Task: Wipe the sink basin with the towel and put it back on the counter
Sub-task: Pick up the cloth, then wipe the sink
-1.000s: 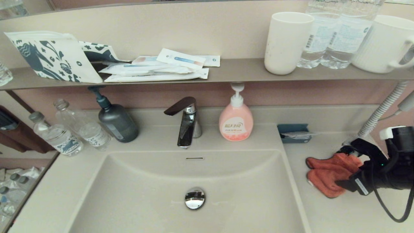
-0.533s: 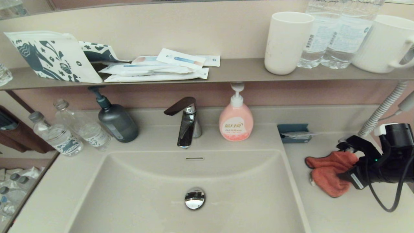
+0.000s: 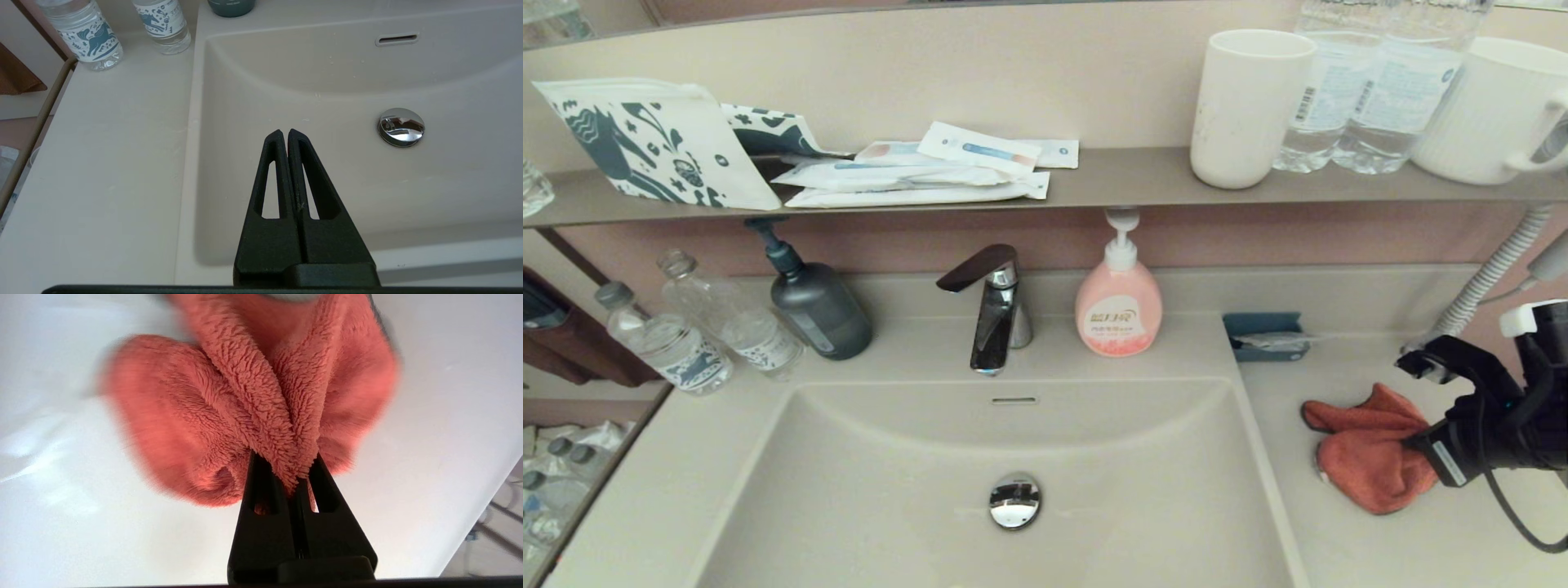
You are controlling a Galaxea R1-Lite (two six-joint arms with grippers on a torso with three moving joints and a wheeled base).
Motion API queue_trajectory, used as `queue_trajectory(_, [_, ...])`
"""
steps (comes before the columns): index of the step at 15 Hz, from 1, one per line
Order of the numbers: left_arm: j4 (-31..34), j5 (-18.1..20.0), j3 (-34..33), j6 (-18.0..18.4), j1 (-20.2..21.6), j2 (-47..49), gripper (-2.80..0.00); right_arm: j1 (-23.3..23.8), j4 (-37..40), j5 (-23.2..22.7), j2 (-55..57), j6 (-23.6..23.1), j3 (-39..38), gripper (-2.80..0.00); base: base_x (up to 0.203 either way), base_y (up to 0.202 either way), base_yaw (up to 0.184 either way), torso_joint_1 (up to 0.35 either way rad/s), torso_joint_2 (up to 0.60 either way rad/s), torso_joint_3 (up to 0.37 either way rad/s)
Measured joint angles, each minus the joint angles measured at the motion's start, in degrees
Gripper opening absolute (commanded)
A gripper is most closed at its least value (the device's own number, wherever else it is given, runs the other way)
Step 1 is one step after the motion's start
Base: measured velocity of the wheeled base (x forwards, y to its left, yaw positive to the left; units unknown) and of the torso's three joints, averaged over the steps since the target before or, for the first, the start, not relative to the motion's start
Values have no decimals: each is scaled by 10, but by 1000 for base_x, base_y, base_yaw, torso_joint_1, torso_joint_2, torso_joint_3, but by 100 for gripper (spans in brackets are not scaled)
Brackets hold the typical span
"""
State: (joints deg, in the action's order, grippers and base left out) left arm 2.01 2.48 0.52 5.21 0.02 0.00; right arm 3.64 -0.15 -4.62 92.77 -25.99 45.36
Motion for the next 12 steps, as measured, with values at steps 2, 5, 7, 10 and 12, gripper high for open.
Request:
queue_trajectory(2, [0,0,0,0,0,0,-280,-64,65,0,-45,61,21,-280,0,0,0,0,0,0])
queue_trajectory(5, [0,0,0,0,0,0,-280,-190,152,16,-87,214,92,-280,0,0,0,0,0,0])
queue_trajectory(7, [0,0,0,0,0,0,-280,-275,197,42,-98,301,145,-280,0,0,0,0,0,0])
queue_trajectory(10, [0,0,0,0,0,0,-280,-403,222,97,-90,385,224,-280,0,0,0,0,0,0])
queue_trajectory(12, [0,0,0,0,0,0,-280,-483,226,142,-61,445,272,-280,0,0,0,0,0,0])
